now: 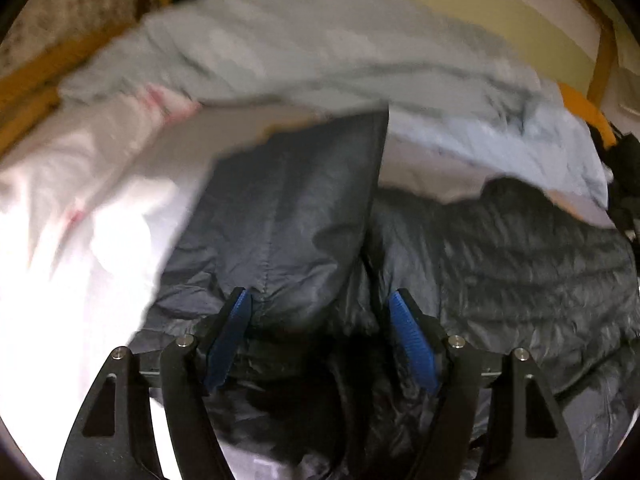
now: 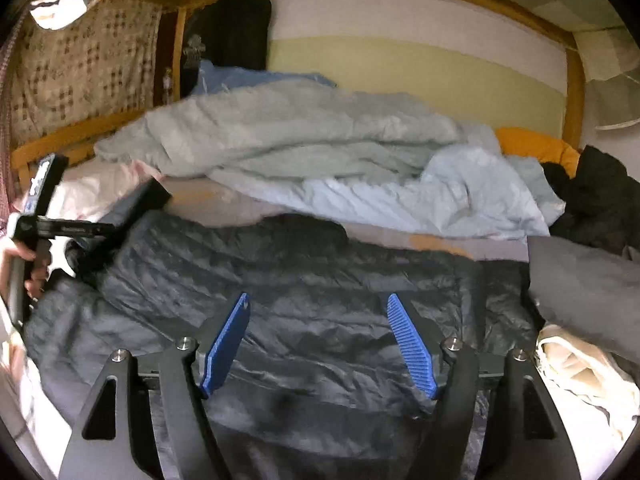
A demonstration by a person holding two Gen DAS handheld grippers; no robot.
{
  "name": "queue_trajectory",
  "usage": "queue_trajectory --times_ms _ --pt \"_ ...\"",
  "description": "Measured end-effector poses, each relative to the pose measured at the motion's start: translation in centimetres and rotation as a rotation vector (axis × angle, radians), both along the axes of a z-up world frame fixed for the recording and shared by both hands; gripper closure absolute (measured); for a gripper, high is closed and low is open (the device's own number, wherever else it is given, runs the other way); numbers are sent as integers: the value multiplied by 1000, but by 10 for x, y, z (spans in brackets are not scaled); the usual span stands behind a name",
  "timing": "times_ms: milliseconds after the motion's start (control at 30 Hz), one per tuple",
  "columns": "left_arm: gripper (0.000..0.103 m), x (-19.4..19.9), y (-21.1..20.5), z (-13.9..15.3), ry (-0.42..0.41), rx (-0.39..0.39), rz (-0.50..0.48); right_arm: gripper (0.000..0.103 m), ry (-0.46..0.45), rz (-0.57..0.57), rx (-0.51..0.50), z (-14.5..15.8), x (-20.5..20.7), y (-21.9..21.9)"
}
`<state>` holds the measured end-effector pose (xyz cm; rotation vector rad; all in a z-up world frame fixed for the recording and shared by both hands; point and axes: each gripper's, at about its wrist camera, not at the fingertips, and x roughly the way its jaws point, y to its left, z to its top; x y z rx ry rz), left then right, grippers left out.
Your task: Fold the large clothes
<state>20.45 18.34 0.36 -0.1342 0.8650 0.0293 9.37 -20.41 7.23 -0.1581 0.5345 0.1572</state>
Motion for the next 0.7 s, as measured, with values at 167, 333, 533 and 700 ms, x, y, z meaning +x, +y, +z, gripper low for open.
queue_trajectory --times_ms 167,333,533,700 --pt "100 -2 -4 -4 -13 115 42 30 25 -58 72 -1 7 -25" --pt "101 -44 -23 49 -270 40 -55 30 19 -82 106 8 1 -33" --pt "101 -125 -73 96 -460 -227 -346 30 -21 -44 93 22 -14 -23" --pt "101 -163 -86 108 -670 -424 -455 30 -28 -4 48 20 -21 -6"
